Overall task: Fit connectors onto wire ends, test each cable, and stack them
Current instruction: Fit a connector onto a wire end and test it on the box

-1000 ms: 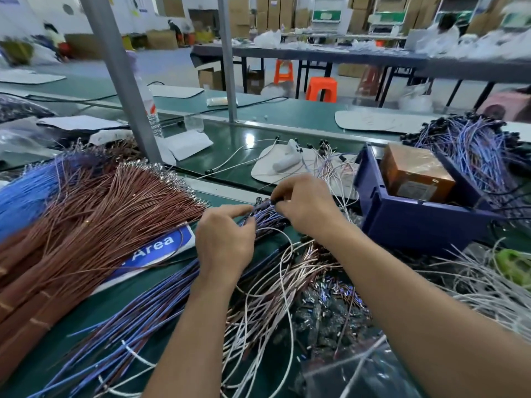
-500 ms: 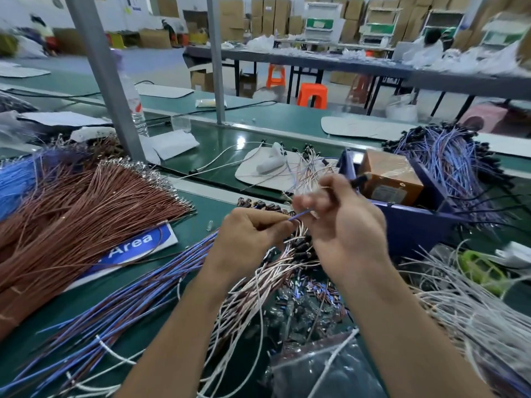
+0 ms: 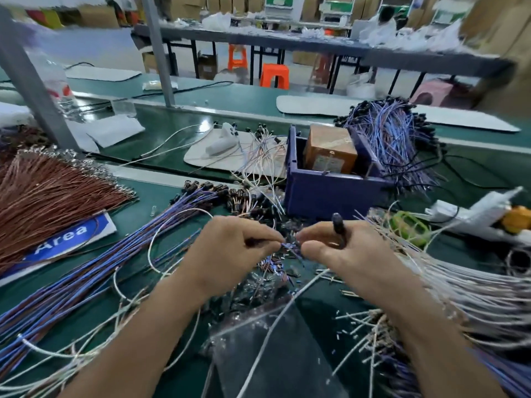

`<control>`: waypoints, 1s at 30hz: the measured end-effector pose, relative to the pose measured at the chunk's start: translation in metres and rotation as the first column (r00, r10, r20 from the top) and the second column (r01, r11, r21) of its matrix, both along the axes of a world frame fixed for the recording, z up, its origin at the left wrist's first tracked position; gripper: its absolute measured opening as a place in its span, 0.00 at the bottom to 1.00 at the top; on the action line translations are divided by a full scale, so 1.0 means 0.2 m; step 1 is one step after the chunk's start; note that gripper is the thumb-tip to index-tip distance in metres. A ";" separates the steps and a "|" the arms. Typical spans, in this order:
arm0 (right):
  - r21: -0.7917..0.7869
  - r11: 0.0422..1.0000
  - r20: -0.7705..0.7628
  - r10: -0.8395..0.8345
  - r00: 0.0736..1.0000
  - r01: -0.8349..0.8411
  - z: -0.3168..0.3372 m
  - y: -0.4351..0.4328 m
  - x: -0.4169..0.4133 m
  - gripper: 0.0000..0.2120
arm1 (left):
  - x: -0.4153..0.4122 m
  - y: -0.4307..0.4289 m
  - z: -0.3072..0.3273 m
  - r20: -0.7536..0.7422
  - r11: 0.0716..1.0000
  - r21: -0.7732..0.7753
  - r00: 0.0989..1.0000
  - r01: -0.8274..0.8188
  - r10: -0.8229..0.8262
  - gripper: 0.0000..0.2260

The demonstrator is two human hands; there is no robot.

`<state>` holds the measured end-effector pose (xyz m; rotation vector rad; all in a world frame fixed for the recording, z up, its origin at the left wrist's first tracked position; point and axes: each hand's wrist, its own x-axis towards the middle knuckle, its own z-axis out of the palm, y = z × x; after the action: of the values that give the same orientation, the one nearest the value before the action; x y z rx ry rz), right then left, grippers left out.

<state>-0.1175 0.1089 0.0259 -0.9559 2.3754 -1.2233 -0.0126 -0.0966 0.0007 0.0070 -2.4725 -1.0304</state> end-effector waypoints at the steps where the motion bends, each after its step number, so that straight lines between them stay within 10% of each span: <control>1: 0.013 0.999 -0.002 0.033 0.999 -0.033 -0.02 0.01 0.02 0.09 | -0.01 0.04 -0.01 -0.028 0.999 -0.006 0.999 0.032 -0.032 0.07; 15: -0.075 0.971 0.190 -0.211 0.959 0.228 -0.06 0.19 -0.09 0.04 | -0.07 -0.03 -0.06 0.071 0.961 0.240 0.990 -0.138 0.125 0.14; 19: 0.051 0.934 -0.249 -0.332 0.910 0.354 -0.05 0.19 -0.04 0.21 | -0.04 0.01 -0.06 0.074 0.973 0.209 0.994 -0.099 0.086 0.14; 23: 0.047 0.971 -0.470 -0.185 0.863 0.234 -0.03 0.07 0.11 0.15 | -0.02 0.09 -0.06 0.037 0.992 0.121 0.999 0.034 -0.039 0.08; 30: -0.138 0.978 0.066 -0.151 0.986 0.159 -0.10 0.01 0.09 0.01 | -0.04 0.13 -0.04 0.023 0.955 0.289 0.998 -0.069 0.065 0.06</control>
<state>-0.0995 0.1109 0.0066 -0.7780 2.3834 -1.4755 -0.0203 -0.0712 -0.0078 0.1898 -2.2921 -1.3566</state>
